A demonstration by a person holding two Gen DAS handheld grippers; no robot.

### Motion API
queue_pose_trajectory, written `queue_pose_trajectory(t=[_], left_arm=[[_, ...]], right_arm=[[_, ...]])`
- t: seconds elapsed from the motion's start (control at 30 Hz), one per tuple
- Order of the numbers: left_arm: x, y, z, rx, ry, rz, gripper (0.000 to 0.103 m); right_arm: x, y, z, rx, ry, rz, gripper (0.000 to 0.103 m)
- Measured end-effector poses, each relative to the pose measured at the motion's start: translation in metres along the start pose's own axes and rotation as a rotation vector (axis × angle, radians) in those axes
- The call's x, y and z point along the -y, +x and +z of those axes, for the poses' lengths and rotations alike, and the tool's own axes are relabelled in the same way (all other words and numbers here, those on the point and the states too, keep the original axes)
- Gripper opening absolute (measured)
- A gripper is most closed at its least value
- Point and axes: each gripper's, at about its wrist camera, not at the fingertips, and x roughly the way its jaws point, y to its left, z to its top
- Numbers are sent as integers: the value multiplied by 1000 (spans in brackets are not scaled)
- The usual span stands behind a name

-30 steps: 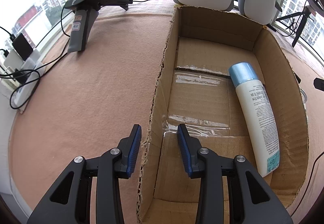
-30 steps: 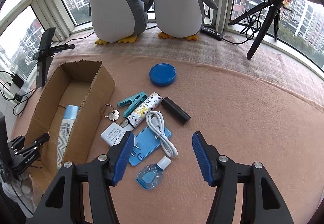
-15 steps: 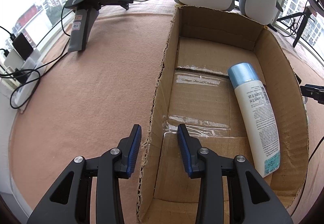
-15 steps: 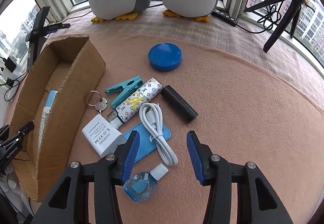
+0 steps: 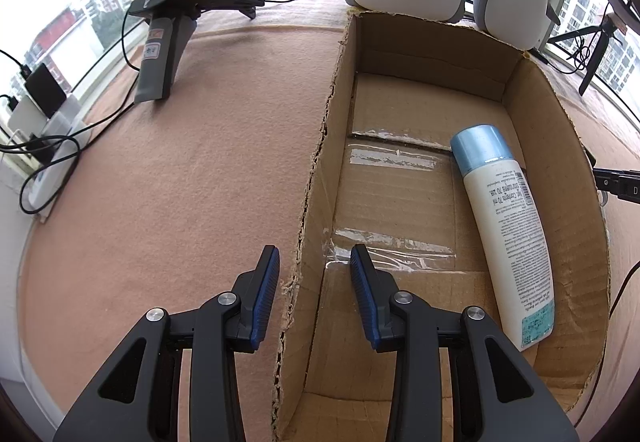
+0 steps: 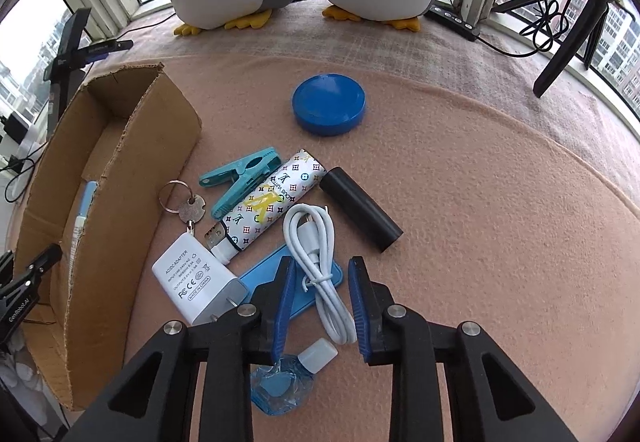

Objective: Organize rigid objects
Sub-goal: 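Move the right tool to the white USB cable and grasp it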

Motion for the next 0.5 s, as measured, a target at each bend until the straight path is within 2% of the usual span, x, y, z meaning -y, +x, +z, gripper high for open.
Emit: queue_pose_trajectory(t=[0.13, 0.5], left_arm=[[0, 0, 0, 1, 0, 0, 36], [0, 0, 0, 1, 1, 1, 35]], right_arm=[[4, -2, -1, 4, 19, -2, 14], [18, -16, -8, 45, 109, 19, 13]])
